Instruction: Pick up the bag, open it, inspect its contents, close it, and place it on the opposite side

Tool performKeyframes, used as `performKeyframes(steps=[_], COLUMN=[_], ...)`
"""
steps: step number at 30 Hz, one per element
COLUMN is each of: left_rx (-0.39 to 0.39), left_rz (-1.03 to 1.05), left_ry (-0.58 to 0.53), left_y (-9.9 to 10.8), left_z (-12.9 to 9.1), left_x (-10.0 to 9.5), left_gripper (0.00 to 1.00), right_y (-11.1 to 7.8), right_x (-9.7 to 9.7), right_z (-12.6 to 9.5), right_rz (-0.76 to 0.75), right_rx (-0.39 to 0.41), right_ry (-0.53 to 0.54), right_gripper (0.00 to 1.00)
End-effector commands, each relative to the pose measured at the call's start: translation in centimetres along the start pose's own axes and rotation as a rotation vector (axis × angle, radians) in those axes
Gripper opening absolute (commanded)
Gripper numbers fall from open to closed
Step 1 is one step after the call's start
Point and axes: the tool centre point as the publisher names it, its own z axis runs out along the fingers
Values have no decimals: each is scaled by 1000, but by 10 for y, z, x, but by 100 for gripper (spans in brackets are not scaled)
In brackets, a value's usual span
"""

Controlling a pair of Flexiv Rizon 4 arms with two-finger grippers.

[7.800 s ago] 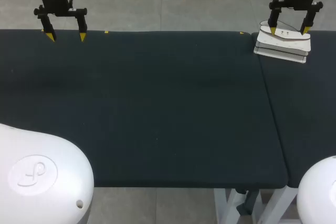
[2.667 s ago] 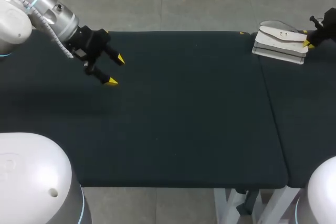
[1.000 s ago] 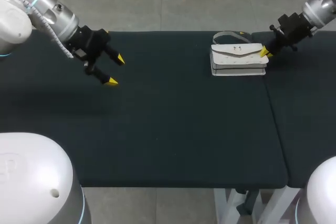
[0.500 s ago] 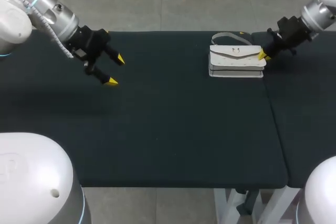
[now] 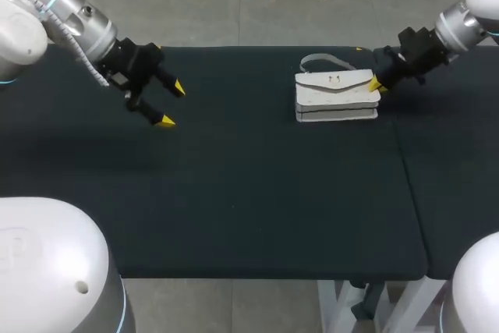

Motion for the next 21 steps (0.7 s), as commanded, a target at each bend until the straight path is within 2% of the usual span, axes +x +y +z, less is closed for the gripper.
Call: performKeyframes(steps=[1, 7, 16, 21], left_rx=[3, 3, 3, 3], left_rz=[1, 1, 1, 1], left_ry=[-1, -1, -1, -1], left_y=[1, 1, 1, 1], left_z=[1, 1, 1, 1], left_x=[0, 0, 0, 0], left_gripper=[100, 100, 100, 100], right_y=[-6, -27, -51, -64], right_x=[29, 69, 105, 122], right_z=[12, 39, 83, 98], right_rz=[-17, -13, -9, 7], right_rx=[-9, -45, -47, -66], right_ry=[-18, -26, 5, 5], right_gripper=[0, 0, 0, 0])
